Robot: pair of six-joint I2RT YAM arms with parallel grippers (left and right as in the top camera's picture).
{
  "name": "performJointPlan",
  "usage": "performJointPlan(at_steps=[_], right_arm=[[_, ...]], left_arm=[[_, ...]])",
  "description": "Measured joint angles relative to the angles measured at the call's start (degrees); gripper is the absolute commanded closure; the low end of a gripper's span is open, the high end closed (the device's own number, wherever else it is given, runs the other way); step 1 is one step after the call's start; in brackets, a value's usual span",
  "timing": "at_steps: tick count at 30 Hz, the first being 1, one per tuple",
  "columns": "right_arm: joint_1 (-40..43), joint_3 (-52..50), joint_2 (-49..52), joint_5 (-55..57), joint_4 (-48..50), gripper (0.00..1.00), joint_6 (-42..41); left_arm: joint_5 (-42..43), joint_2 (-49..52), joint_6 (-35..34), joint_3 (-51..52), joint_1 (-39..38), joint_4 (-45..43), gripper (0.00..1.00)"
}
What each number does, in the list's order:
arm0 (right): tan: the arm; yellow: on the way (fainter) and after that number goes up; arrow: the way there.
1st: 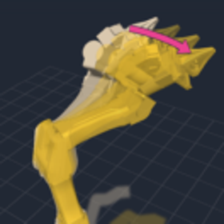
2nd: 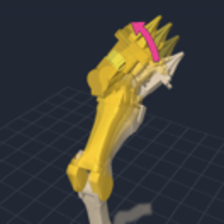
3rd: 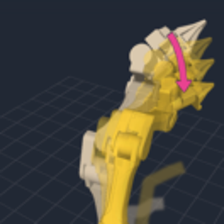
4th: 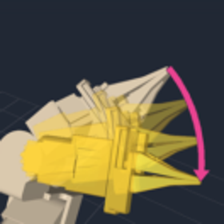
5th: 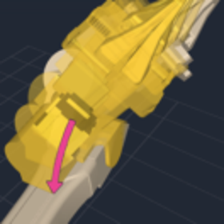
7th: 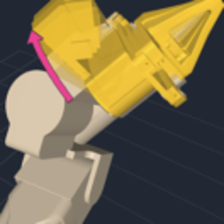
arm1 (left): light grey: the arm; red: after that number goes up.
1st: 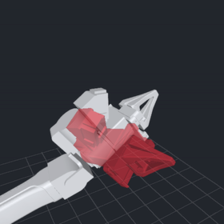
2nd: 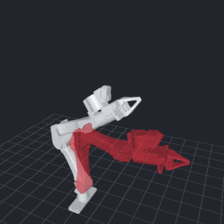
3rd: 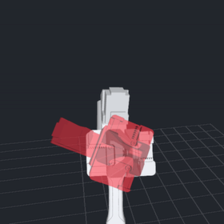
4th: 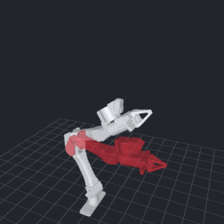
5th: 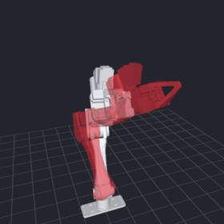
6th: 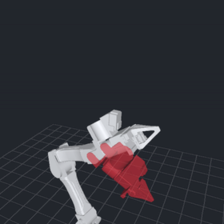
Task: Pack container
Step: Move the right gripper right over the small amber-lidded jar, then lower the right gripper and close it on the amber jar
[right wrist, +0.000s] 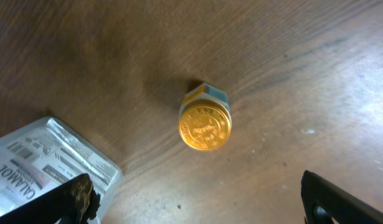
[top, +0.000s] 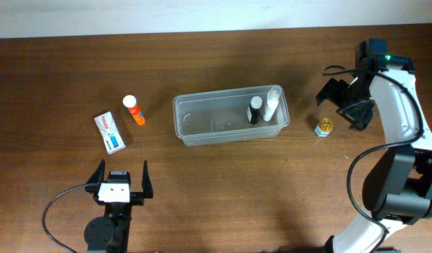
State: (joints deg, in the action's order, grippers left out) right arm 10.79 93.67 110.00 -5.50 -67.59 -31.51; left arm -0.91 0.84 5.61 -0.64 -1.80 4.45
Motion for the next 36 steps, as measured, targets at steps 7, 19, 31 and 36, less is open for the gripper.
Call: performJointPlan(at_steps=[7,19,31,36], right_arm=[[0.0,-4.9,0.0,0.0,7.1,0.01,-0.5],[0.0,-7.5,0.6,1.1,9.4,0.0,-6.1],[-1.1,-7.6,6.6,1.5,10.8,0.01,-7.3],[-1.1,-7.6,7.4,1.6,10.9,0.04,-7.5]], left_arm=[[0.0,0.0,0.0,0.0,0.0,0.0,0.01],[0.0,0.0,0.0,0.0,0.0,0.0,0.0],[0.0,0.0,0.0,0.0,0.0,0.0,0.01],[0.0,0.0,0.0,0.0,0.0,0.0,0.0]])
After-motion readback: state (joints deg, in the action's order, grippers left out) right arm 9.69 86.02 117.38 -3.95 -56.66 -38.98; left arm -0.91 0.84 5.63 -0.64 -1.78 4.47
